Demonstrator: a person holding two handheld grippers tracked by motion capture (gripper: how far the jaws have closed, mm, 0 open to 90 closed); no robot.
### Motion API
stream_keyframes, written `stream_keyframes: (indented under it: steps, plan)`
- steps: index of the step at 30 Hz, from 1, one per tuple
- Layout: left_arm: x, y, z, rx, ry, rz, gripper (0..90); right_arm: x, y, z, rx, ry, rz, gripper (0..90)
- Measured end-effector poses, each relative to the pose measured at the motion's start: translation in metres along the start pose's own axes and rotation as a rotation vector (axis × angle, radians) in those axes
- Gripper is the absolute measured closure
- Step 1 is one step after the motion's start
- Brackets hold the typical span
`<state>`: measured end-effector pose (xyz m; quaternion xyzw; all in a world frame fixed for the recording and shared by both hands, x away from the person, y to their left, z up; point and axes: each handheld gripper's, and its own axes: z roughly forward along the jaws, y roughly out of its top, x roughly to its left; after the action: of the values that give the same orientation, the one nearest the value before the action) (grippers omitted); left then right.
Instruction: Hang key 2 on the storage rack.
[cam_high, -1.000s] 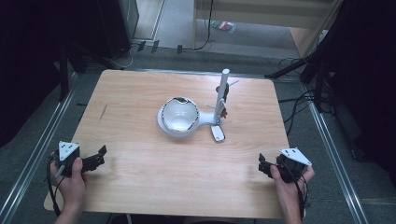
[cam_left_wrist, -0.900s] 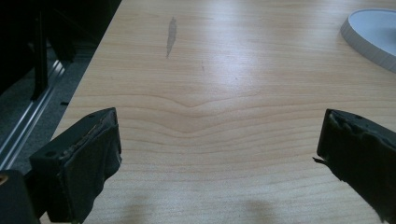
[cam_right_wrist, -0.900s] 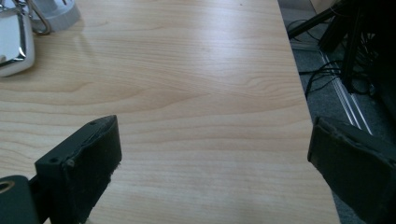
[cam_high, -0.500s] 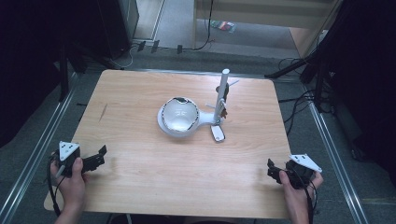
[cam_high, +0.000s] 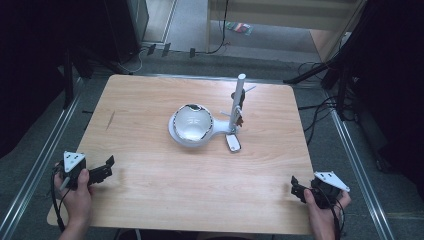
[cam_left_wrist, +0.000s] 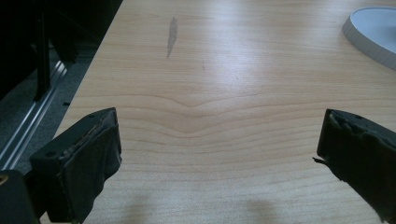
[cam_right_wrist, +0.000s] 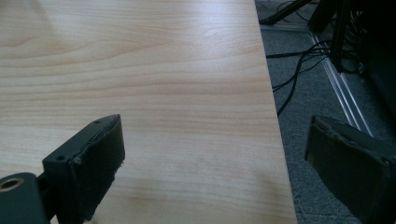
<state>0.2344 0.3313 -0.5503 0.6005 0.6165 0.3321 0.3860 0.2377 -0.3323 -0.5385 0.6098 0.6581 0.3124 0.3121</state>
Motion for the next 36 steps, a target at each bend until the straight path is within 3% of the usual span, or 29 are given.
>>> stream_keyframes:
  steps: [13, 21, 27, 31, 36]
  plan:
    - [-0.001, 0.0, 0.0, 0.001, 0.003, 0.003, 0.0, -0.016, -0.009, -0.007, -0.009, -0.01, 0.015, 5.2]
    - [-0.001, 0.0, 0.0, 0.002, 0.001, 0.005, 0.0, -0.026, -0.015, -0.013, -0.018, 0.025, 0.023, 6.4]
    - [-0.001, 0.0, 0.001, 0.011, 0.001, 0.008, 0.0, -0.026, -0.02, -0.015, -0.043, 0.038, 0.017, 7.6]
    - [-0.002, 0.001, 0.002, 0.017, 0.002, 0.016, 0.0, -0.027, -0.022, -0.016, -0.073, 0.022, 0.059, 10.2]
    - [-0.002, 0.001, 0.002, 0.026, 0.004, 0.02, 0.0, -0.029, -0.023, -0.017, -0.071, 0.03, 0.081, 11.9]
